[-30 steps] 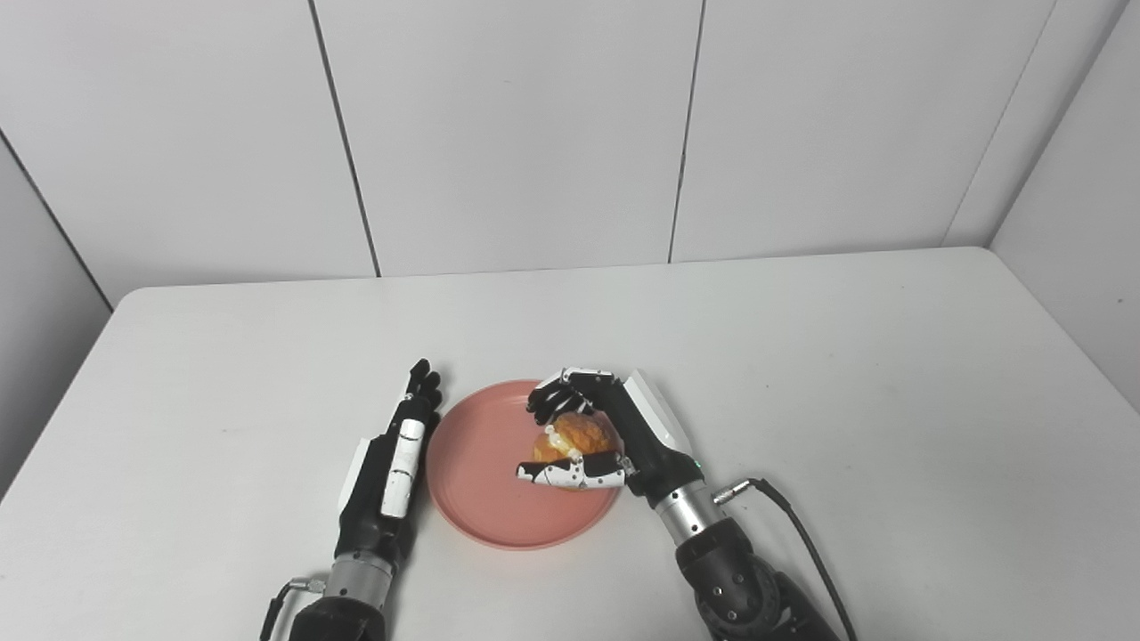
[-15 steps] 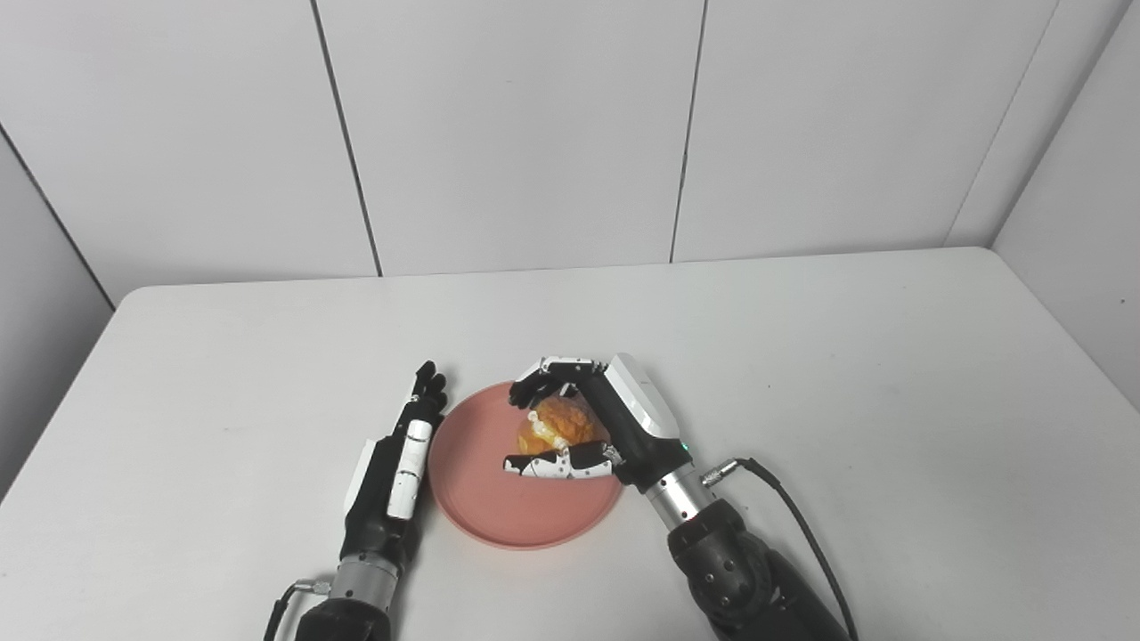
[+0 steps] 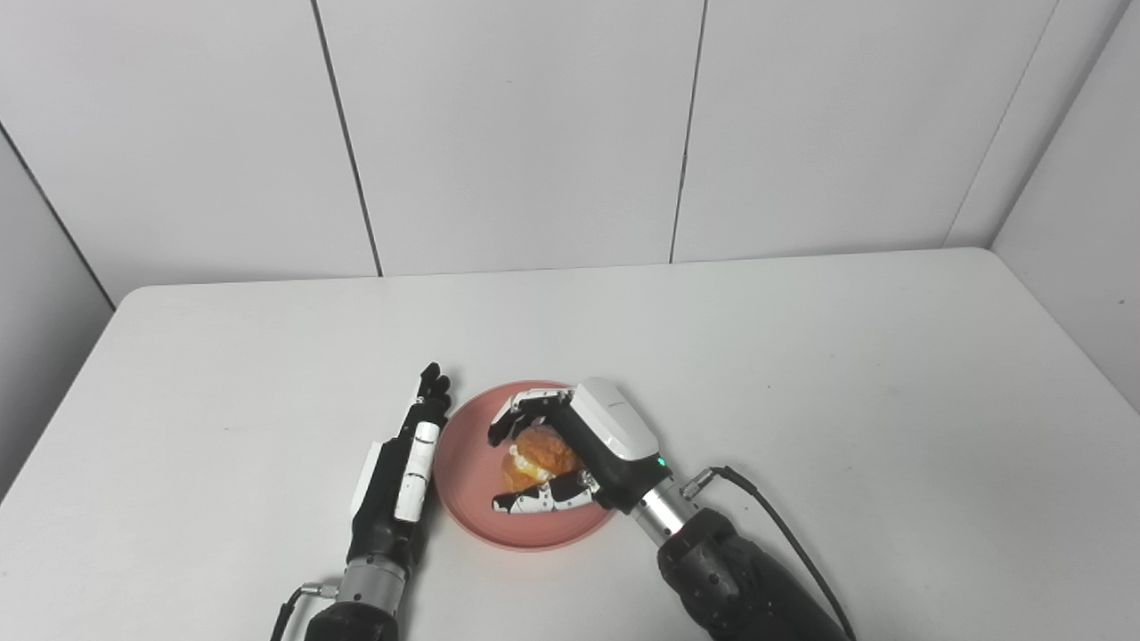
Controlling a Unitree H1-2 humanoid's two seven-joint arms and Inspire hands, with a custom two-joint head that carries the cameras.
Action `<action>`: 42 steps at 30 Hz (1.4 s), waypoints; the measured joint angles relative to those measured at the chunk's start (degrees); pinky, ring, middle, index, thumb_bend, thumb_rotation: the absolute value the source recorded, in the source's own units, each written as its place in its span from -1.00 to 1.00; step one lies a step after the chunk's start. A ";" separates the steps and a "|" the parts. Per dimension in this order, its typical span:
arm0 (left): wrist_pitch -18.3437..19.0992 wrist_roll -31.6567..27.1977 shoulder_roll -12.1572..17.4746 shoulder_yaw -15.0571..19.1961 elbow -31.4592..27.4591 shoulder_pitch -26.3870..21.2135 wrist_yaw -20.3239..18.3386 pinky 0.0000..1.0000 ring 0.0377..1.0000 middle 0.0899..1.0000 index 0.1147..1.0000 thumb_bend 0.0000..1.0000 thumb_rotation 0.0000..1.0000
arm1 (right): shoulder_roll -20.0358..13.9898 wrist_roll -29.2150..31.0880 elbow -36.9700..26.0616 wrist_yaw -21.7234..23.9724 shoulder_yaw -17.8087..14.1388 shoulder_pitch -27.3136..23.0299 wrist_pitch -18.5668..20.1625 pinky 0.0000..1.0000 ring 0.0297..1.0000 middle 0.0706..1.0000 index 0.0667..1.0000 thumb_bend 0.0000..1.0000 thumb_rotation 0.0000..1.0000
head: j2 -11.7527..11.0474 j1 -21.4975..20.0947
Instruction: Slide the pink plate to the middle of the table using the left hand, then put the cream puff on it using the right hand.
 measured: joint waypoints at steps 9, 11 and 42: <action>0.13 -0.01 0.05 -0.24 -1.13 0.94 -0.08 1.00 1.00 1.00 1.00 0.24 1.00 | -2.86 -0.01 -5.06 4.24 0.61 2.36 0.02 0.92 0.86 0.81 0.74 0.06 -0.29 | 2.19 1.23; 0.68 0.00 0.06 -0.29 -1.77 1.17 -0.11 1.00 1.00 1.00 1.00 0.24 1.00 | -3.19 0.40 -5.92 4.87 0.34 2.72 0.02 0.94 0.87 0.82 0.76 0.08 -0.25 | 2.55 1.32; 4.29 0.16 -0.64 -0.16 -3.69 1.11 0.09 1.00 1.00 1.00 1.00 0.31 1.00 | -1.08 24.04 -16.44 4.24 -11.06 8.86 1.81 0.94 0.95 0.96 0.96 0.20 0.71 | 3.78 2.46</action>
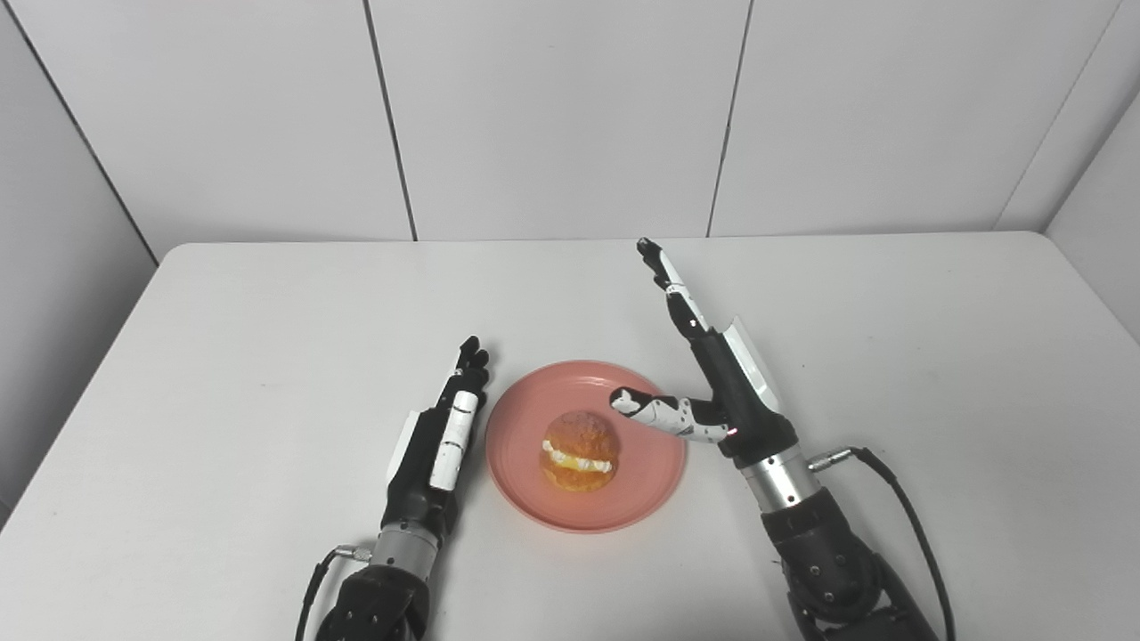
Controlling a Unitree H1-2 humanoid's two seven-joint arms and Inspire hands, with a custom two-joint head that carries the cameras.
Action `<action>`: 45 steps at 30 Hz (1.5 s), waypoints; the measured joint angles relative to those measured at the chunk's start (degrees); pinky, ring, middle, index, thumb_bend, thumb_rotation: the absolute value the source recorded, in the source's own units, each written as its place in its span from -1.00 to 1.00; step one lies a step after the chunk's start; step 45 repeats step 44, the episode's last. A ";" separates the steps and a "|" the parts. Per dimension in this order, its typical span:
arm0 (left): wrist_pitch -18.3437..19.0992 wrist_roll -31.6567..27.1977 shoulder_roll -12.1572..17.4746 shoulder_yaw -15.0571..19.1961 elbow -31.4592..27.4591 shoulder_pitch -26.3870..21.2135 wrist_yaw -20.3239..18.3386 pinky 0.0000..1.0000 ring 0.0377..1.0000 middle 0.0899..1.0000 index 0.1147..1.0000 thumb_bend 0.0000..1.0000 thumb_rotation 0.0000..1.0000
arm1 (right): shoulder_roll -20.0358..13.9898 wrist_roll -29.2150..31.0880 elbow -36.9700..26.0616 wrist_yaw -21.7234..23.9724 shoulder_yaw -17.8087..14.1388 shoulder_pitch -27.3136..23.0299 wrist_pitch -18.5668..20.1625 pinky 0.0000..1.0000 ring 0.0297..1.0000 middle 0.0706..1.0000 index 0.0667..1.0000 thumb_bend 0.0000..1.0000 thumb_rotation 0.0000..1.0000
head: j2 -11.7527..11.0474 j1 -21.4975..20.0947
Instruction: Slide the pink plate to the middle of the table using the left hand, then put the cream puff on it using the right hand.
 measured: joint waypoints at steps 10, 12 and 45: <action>-2.60 -0.12 0.09 0.41 2.56 -0.72 -0.02 1.00 1.00 1.00 1.00 0.28 1.00 | 4.41 1.70 -0.11 -1.24 -5.14 4.82 5.43 0.89 0.90 0.94 0.95 0.34 0.92 | -1.23 0.53; -3.67 -0.12 0.14 0.54 3.59 -1.03 -0.04 1.00 1.00 1.00 1.00 0.32 1.00 | 4.74 1.54 0.71 -1.21 -5.15 5.21 5.48 0.90 0.89 0.94 0.94 0.34 0.97 | -1.50 0.44; -9.19 -2.61 0.47 5.61 7.38 -2.09 -0.77 1.00 1.00 1.00 0.99 0.34 0.91 | 10.69 6.88 3.12 -1.39 -9.47 3.24 18.71 1.00 1.00 1.00 1.00 0.19 0.95 | -0.71 -2.90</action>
